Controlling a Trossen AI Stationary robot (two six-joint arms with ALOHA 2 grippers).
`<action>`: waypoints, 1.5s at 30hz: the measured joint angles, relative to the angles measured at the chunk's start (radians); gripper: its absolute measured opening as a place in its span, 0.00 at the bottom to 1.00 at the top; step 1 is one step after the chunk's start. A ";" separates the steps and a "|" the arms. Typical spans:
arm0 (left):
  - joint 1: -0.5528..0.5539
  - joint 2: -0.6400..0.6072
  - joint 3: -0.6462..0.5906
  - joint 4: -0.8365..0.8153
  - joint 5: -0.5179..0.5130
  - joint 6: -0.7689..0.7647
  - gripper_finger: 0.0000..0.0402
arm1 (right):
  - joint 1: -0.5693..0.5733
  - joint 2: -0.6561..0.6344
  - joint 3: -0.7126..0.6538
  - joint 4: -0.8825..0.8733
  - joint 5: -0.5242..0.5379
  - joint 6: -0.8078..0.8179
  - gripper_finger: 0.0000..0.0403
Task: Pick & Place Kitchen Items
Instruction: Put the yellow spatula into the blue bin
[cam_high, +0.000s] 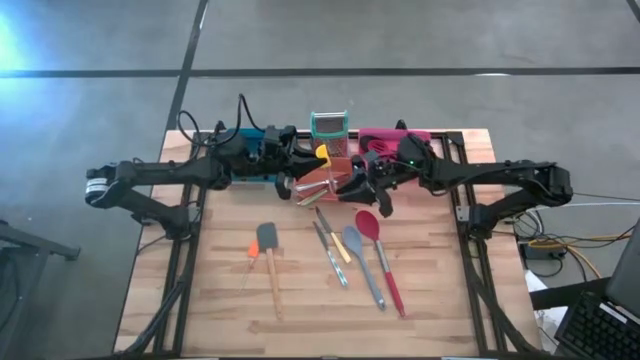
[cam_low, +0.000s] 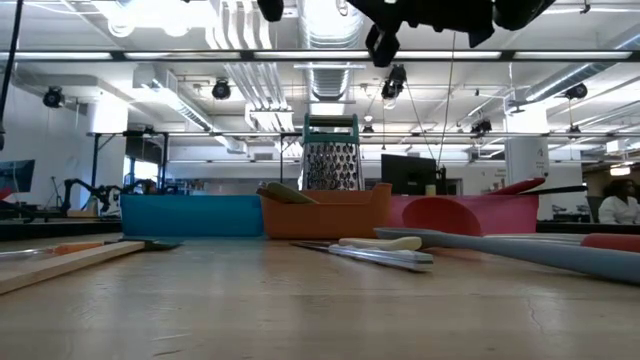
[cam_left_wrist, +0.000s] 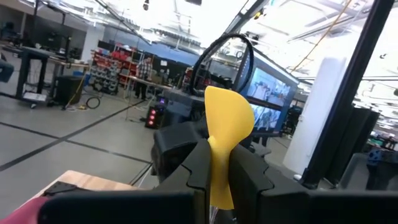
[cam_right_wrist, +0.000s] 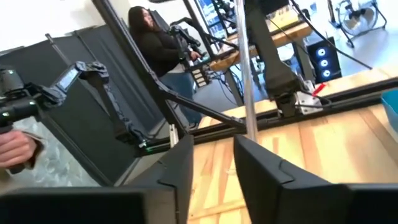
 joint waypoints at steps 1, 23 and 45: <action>0.000 0.000 0.000 -0.002 0.006 0.000 0.08 | 0.000 0.003 0.005 0.000 -0.001 -0.006 0.30; 0.002 0.000 0.000 -0.002 -0.003 -0.004 0.08 | -0.023 -0.047 0.017 -0.205 0.060 -0.038 0.39; 0.006 0.000 0.000 -0.024 -0.014 -0.002 0.08 | -0.019 0.075 0.148 -0.218 0.054 -0.032 0.10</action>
